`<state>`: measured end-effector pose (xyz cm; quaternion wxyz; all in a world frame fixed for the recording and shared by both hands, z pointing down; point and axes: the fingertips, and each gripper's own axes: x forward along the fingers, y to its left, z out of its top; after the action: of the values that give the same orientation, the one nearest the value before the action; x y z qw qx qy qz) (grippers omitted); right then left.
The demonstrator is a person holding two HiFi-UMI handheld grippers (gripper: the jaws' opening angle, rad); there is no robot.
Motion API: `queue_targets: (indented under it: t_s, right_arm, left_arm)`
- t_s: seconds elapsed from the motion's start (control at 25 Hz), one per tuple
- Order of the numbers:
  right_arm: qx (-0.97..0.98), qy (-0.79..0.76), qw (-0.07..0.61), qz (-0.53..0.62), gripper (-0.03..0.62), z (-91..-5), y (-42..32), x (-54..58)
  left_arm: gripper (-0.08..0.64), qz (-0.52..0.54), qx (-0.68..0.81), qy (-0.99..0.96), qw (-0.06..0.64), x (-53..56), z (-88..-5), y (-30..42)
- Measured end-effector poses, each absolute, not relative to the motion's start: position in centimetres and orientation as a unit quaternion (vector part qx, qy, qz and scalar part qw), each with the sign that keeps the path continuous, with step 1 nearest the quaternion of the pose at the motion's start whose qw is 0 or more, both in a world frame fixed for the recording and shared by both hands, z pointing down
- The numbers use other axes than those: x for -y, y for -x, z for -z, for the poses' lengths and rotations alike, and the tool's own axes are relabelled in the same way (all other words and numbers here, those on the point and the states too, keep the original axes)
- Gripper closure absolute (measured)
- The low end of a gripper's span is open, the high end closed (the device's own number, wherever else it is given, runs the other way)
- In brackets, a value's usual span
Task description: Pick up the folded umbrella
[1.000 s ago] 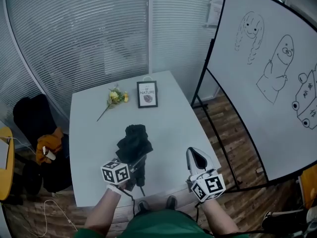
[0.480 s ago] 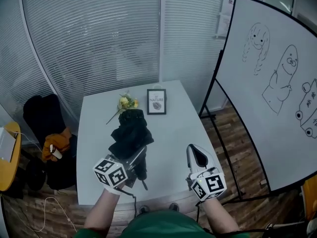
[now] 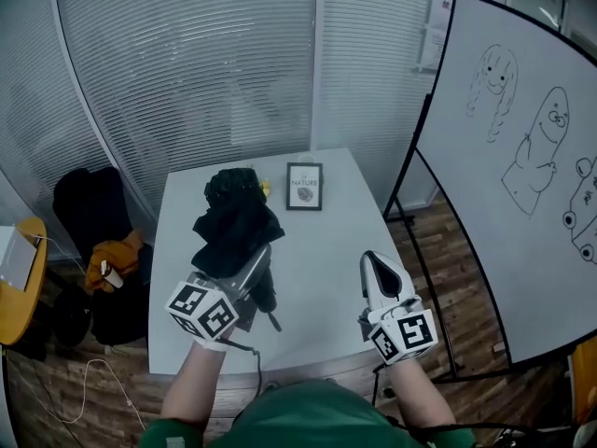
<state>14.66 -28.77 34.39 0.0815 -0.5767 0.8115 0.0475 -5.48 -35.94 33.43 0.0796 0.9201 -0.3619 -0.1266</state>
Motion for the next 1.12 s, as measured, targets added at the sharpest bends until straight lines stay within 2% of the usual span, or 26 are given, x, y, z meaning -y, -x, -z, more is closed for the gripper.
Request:
queue_targets:
  t_s: [0.28,1.12]
  right_arm:
    - [-0.814,0.572,0.075,-0.062,0.589,-33.9,-14.4,29.8]
    - [-0.825,0.561,0.048,-0.043,0.589,-36.7,-13.7,32.4]
  left_arm:
    - [0.267,0.125,0.372,-0.919,0.042,36.0,-32.2,5.4]
    - [0.267,0.08,0.4,-0.912,0.055,37.2,-35.8,6.0]
